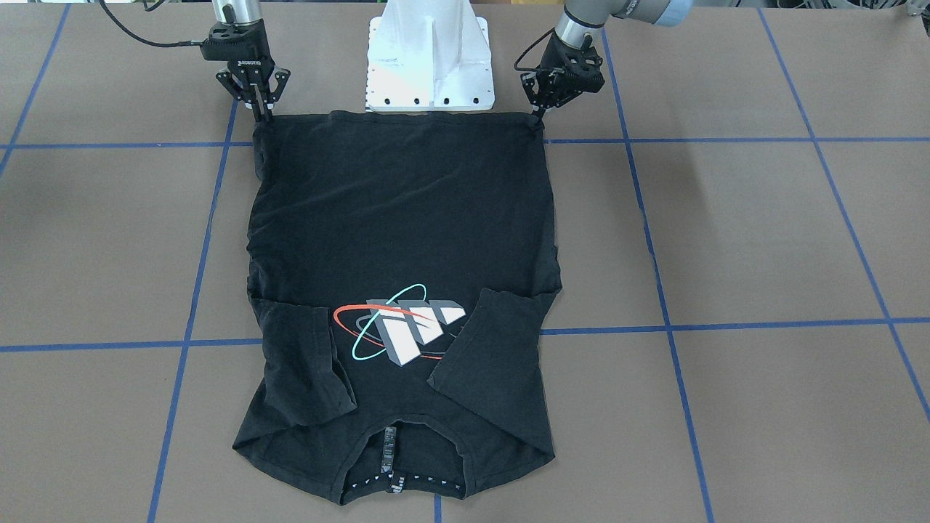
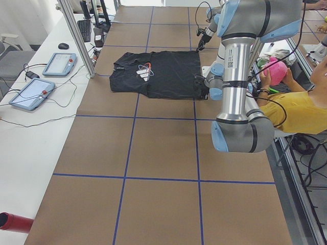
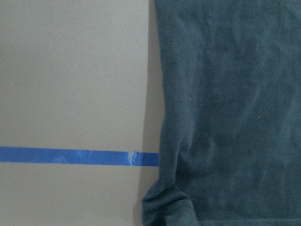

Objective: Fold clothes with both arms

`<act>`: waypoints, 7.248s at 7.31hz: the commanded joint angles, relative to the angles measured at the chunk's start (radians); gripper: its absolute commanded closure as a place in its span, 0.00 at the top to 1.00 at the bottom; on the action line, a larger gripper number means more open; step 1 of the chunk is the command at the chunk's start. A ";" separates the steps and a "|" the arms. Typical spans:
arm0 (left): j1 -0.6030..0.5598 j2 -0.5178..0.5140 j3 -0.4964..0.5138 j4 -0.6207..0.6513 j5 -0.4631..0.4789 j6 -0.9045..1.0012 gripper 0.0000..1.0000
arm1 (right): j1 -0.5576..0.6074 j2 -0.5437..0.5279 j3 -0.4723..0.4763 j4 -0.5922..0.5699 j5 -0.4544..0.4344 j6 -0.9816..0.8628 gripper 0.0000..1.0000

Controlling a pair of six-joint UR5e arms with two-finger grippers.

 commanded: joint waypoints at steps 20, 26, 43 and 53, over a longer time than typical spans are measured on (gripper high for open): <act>-0.366 -0.156 -0.186 0.196 -0.199 0.147 0.00 | 0.137 -0.029 0.457 -0.173 -0.001 -0.026 0.00; -0.555 -0.316 -0.040 0.196 -0.206 0.224 0.00 | 0.608 0.330 0.142 -0.173 0.253 -0.274 0.00; -0.738 -0.660 0.817 -0.078 -0.201 0.567 0.00 | 0.995 0.834 -0.702 -0.156 0.499 -0.534 0.00; -0.769 -0.418 0.435 -0.199 -0.393 0.778 1.00 | 1.084 0.765 -0.552 -0.155 0.763 -0.841 0.99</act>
